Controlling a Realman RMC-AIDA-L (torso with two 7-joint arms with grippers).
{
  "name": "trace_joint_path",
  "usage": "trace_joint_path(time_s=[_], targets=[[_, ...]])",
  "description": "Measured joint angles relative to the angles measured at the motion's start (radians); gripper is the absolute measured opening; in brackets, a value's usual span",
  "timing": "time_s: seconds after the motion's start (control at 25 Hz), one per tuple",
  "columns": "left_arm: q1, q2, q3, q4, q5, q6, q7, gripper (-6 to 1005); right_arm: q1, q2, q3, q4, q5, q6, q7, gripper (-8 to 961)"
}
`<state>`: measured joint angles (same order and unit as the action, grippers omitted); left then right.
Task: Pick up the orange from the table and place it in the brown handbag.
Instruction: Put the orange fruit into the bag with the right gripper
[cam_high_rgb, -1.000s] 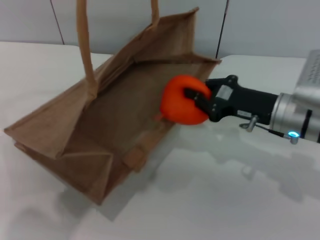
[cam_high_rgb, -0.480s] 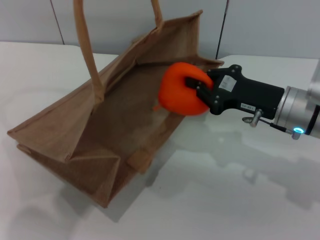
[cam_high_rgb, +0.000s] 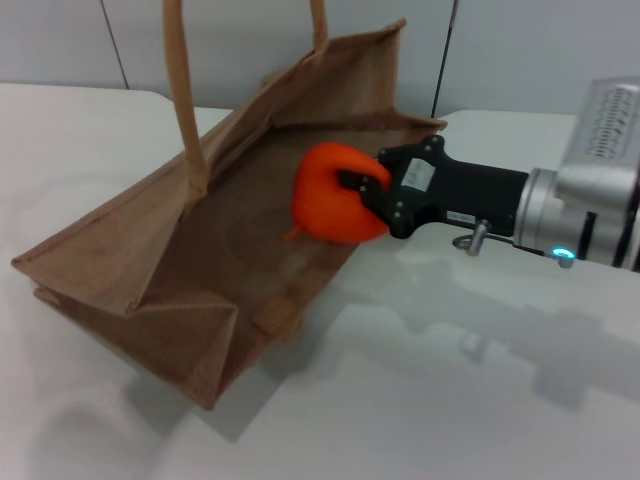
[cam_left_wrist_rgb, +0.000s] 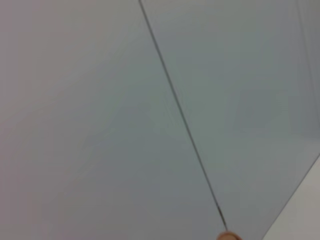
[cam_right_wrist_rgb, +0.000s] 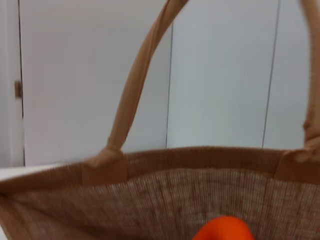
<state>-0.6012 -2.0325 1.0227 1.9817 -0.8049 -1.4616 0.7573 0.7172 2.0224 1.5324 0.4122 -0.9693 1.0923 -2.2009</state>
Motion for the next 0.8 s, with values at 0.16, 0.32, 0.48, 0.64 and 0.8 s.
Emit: trace_joint_path(time_s=[0.16,0.32,0.48,0.64,0.8], targets=[[-0.001,0.0,0.031,0.0,-0.002,0.021,-0.003,125,0.029,0.001,-0.024,0.002,0.0,-0.03,-0.002,70],[-0.006,0.0,0.033,0.001,-0.005,0.022,-0.01,125,0.066,0.002,-0.047,-0.01,0.0,-0.099,-0.005,70],[-0.009,0.0,0.044,0.003,-0.007,0.023,-0.014,124,0.079,0.002,-0.055,-0.013,0.003,-0.149,-0.024,71],[-0.009,0.0,0.048,0.004,-0.007,0.024,-0.015,125,0.08,0.005,-0.05,-0.013,0.012,-0.158,-0.028,70],[-0.004,0.0,0.048,0.005,-0.003,0.024,-0.015,126,0.076,0.006,-0.051,-0.014,0.053,-0.167,-0.022,90]])
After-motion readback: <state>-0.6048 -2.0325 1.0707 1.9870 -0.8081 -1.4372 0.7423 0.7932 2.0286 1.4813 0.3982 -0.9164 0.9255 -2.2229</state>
